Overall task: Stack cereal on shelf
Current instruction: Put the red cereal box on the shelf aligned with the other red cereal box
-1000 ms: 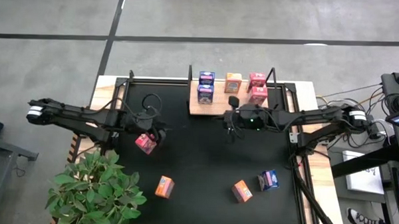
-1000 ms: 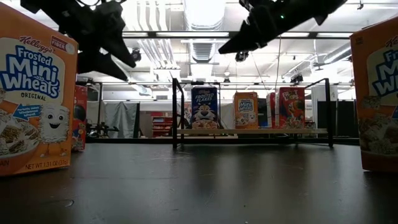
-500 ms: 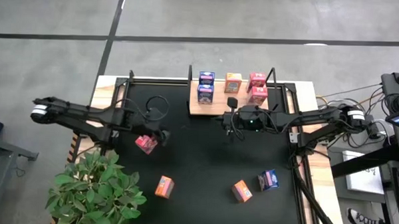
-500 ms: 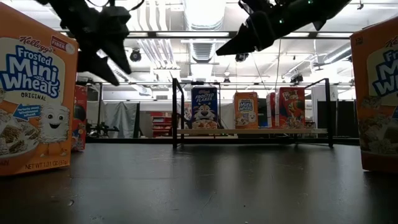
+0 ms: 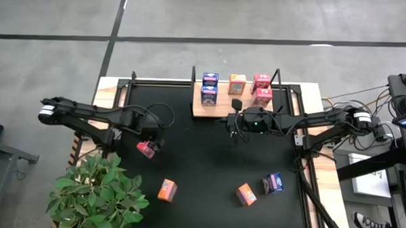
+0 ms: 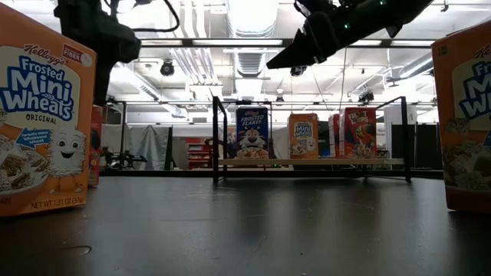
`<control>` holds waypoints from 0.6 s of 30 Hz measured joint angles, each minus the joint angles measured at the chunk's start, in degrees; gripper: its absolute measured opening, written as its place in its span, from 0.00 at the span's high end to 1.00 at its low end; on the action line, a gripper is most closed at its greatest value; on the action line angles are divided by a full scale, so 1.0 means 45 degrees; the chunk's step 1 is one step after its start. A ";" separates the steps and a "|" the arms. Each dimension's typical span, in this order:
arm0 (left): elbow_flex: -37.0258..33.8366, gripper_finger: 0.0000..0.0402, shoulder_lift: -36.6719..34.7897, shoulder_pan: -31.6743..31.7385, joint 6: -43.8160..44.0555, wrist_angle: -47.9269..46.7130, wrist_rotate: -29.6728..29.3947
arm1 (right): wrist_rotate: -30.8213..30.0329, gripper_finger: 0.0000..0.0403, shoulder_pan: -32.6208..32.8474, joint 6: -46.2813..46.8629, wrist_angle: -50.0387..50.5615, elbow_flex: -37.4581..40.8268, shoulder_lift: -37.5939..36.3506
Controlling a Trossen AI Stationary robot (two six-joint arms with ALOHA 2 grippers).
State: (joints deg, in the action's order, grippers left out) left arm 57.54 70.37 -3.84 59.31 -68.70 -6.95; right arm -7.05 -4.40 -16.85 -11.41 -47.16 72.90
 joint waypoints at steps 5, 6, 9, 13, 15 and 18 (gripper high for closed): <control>-0.0015 0.45 -0.0124 0.0001 0.0141 0.0002 0.0407 | 0.0000 0.98 0.0000 0.0095 -0.0003 0.0000 0.0000; -0.0015 0.45 -0.0145 0.0000 0.0141 -0.0015 0.0428 | 0.0000 0.98 0.0000 0.0095 -0.0007 0.0000 0.0000; -0.0015 0.45 -0.0194 0.0000 0.0141 -0.0051 0.0459 | 0.0000 0.98 0.0000 0.0095 -0.0007 0.0005 0.0000; 0.0412 0.45 -0.0223 0.0000 0.0138 -0.0505 0.0448 | 0.0000 0.98 0.0000 0.0093 -0.0009 0.0005 0.0000; 0.0684 0.45 -0.0224 0.0000 0.0141 -0.0878 0.0367 | 0.0000 0.98 0.0000 0.0098 -0.0010 0.0005 0.0000; 0.0929 0.45 -0.0234 -0.0122 0.0303 -0.1233 0.0093 | 0.0002 0.98 0.0000 0.0269 -0.0007 0.0005 0.0000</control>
State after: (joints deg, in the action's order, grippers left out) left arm 61.72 69.32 -4.38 60.67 -74.25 -6.53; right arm -7.04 -4.40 -15.64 -11.44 -47.13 72.90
